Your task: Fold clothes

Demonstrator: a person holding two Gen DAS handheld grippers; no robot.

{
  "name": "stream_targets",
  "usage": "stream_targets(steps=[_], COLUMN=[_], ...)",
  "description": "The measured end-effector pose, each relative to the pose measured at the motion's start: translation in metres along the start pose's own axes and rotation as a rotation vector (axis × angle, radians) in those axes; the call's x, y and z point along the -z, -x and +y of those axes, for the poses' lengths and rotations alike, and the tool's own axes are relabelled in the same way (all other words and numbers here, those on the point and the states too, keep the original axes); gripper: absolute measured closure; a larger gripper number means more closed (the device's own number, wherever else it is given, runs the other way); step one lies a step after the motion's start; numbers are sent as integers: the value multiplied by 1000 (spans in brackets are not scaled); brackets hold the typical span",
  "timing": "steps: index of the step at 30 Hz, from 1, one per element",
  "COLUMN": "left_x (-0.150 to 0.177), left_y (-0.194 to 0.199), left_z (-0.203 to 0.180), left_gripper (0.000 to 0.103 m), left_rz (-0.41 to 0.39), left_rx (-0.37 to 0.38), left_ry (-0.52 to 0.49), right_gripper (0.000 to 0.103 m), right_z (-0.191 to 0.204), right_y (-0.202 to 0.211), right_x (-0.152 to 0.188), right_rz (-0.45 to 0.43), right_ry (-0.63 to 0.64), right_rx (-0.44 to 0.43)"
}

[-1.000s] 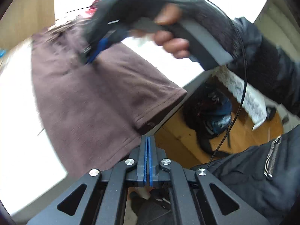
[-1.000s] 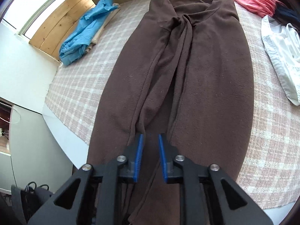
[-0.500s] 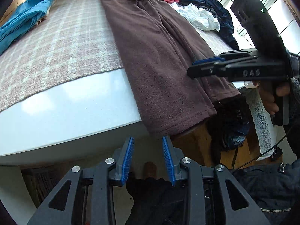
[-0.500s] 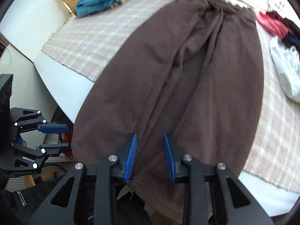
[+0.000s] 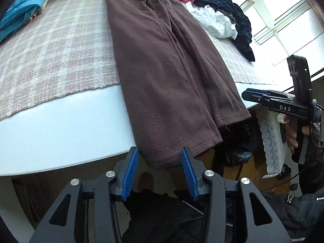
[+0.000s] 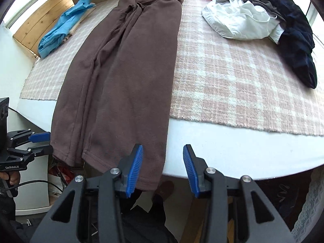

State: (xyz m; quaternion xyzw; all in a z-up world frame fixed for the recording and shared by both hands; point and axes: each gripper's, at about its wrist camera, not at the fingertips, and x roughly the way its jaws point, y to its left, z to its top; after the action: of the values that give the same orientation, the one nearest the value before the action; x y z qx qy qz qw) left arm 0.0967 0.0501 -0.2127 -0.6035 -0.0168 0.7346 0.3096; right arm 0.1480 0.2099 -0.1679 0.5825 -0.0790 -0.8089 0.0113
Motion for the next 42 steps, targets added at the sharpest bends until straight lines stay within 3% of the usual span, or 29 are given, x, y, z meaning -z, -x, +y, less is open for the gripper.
stream_targets(steps=[18,20,21,23,24,26,32,36,42], left_x=[-7,-6,-4,-1,-1,1,1,-15,-65], left_y=[-16,-16,-15,-14,-14,-13,7,32,72], left_z=[-17,-17,-17,-16,-14,-14,-16,-25,-28], left_gripper=[51,52,55,81,82,89,93,94,97], left_rz=[88,84,81,73,69,57,-12,-88,-188], left_rx=[-60,-67,-71,-69,-59,-48,56,126,170], left_ry=[41,41,33,26,32,26,54,62,9], right_gripper=[62,71,79,81,83,87,94,94,94], right_z=[1,6,10,14,13,8,-18,-23,-28], right_y=[-22,-25,-28,-30,-31,-30,-19,4,56], right_x=[5,3,0,-2,-3,-2,-4,-13,-50], right_rz=[86,74,69,65,64,61,49,-3,-107], right_ry=[-54,-20,0,22,26,16,-126,-196,-209], right_rx=[-48,-67,-76,-76,-85,-117,-322,-456,-548])
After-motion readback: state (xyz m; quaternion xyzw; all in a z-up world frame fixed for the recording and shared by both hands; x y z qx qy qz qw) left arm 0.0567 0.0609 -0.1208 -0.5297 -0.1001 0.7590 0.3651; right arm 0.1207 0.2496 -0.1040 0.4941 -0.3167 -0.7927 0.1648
